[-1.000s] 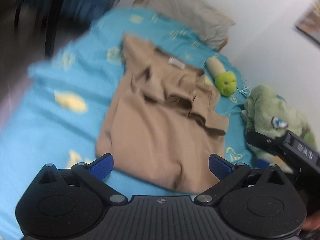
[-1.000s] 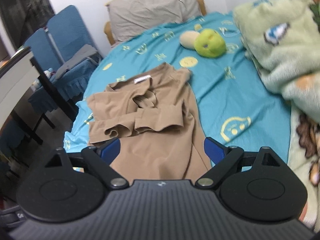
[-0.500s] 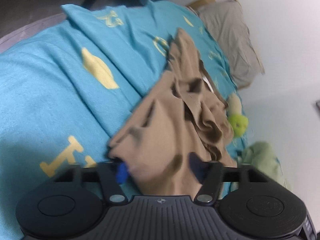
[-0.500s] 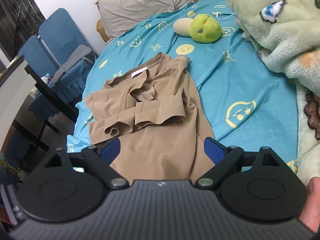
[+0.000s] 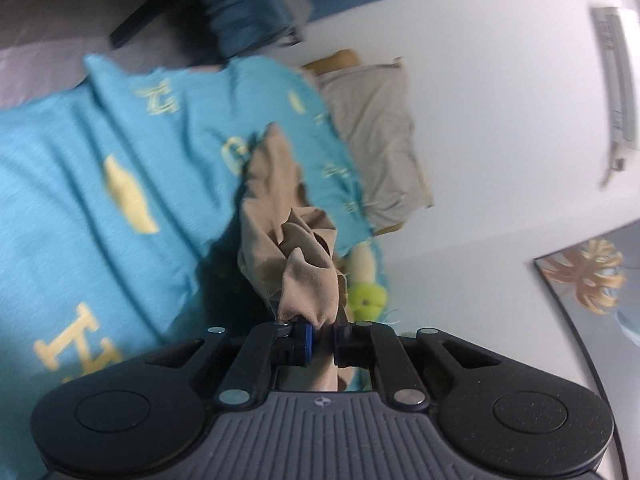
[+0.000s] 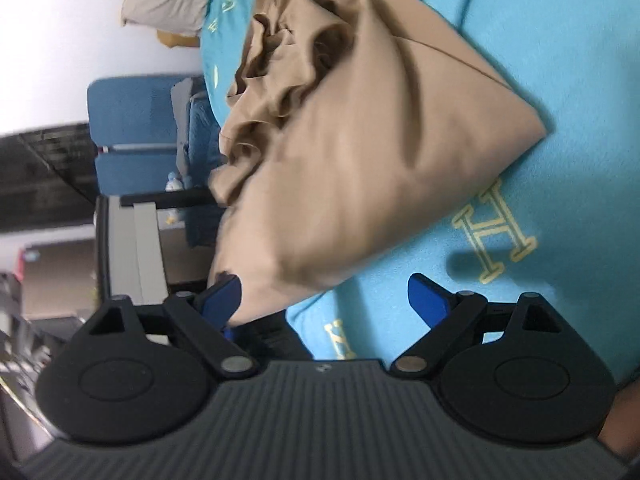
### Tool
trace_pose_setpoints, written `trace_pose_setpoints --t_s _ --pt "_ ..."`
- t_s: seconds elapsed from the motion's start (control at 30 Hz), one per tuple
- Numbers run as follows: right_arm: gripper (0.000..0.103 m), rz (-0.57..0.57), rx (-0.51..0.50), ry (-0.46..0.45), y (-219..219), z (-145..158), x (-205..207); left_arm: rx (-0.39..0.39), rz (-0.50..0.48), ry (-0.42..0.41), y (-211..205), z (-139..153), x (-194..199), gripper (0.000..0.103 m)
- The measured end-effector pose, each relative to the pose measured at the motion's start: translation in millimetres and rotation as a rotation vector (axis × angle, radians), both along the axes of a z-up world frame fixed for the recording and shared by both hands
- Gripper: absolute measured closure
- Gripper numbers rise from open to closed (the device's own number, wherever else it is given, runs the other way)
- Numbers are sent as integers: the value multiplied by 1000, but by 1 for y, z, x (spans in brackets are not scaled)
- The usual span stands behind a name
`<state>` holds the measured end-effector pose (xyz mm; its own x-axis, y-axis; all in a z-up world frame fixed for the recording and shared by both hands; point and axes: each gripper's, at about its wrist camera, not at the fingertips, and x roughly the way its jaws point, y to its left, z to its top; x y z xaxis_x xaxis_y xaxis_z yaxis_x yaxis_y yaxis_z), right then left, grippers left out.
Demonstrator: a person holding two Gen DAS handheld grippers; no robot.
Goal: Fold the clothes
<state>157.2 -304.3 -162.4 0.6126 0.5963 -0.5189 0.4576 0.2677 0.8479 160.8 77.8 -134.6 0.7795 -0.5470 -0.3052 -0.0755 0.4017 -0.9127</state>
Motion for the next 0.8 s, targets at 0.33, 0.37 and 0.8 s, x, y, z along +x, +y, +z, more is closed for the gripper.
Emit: trace_pose_setpoints --t_s 0.33,0.37,0.8 --pt "91 -203 -223 -103 -20 35 -9 35 -10 -37 -15 14 -3 95" --pt "91 -219 -245 -117 -22 40 -10 39 -8 -48 -14 20 -4 95" --pt "92 -181 -427 -378 -25 149 -79 157 -21 -163 -11 119 -90 95"
